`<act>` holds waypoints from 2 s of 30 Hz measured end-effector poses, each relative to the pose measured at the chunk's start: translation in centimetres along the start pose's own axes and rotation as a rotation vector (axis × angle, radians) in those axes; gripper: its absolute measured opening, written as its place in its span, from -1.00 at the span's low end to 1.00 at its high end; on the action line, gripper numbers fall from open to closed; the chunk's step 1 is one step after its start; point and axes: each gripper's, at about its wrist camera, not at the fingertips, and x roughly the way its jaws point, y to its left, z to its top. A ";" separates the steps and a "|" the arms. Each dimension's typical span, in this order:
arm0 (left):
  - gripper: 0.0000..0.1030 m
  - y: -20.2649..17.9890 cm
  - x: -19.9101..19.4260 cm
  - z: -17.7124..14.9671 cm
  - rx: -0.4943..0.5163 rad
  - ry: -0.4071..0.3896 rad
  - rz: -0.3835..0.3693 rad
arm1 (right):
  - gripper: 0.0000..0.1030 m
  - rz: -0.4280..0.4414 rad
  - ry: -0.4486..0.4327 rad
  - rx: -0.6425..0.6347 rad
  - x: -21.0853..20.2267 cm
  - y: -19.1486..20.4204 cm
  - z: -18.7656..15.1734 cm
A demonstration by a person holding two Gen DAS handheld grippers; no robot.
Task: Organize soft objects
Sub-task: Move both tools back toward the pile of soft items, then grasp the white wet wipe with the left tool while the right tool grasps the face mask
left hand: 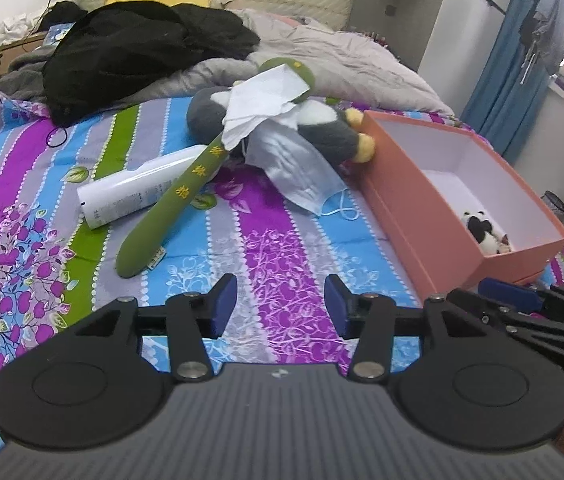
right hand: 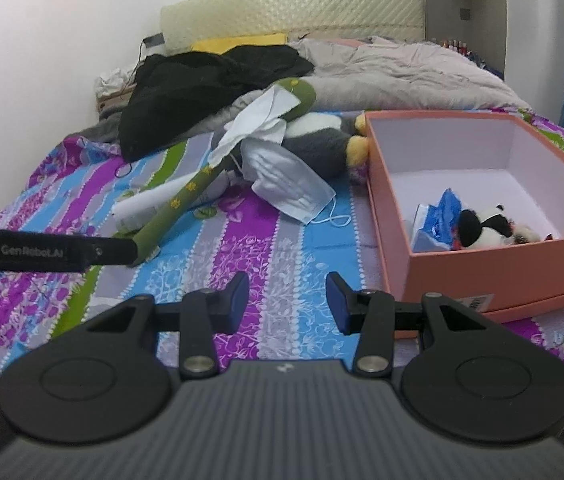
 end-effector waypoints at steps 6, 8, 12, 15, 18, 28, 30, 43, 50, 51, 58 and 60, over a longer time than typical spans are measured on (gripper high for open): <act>0.06 1.1 2.8 0.9 -0.003 0.024 0.020 | -0.12 -0.005 0.025 -0.003 2.7 -0.5 0.4; 0.06 1.4 3.8 1.3 -0.004 0.027 0.028 | -0.12 -0.005 0.028 -0.002 3.7 -0.7 0.6; 0.06 2.1 6.1 2.4 -0.008 0.030 0.051 | -0.12 -0.004 0.038 -0.001 6.0 -1.1 1.3; 0.06 2.8 8.1 3.5 -0.014 0.026 0.068 | -0.12 0.003 0.049 -0.005 8.1 -1.2 1.9; 0.06 3.6 10.2 5.0 -0.018 0.011 0.084 | -0.12 0.017 0.059 -0.012 10.4 -1.3 2.5; 0.25 4.1 16.5 11.2 0.048 -0.084 0.110 | 0.27 0.034 0.053 -0.088 18.4 -0.5 4.3; 0.25 3.8 17.7 12.2 0.065 -0.105 0.114 | 0.27 0.030 0.055 -0.107 19.9 -0.2 4.6; 0.25 2.6 24.1 16.1 0.152 -0.129 0.099 | 0.16 0.077 -0.005 -0.092 27.0 0.9 5.9; -0.10 2.5 25.7 16.2 0.165 -0.111 0.113 | -0.65 0.079 -0.016 -0.062 28.6 0.8 6.3; -0.22 2.4 25.7 16.1 0.171 -0.117 0.122 | -0.69 0.078 -0.015 -0.057 28.5 0.8 6.4; -0.81 3.0 23.6 16.1 0.138 -0.141 0.104 | -0.88 0.064 -0.001 -0.042 26.8 0.2 6.8; -0.84 2.9 22.5 16.0 0.135 -0.153 0.102 | -0.90 0.063 -0.003 -0.047 25.8 -0.1 6.9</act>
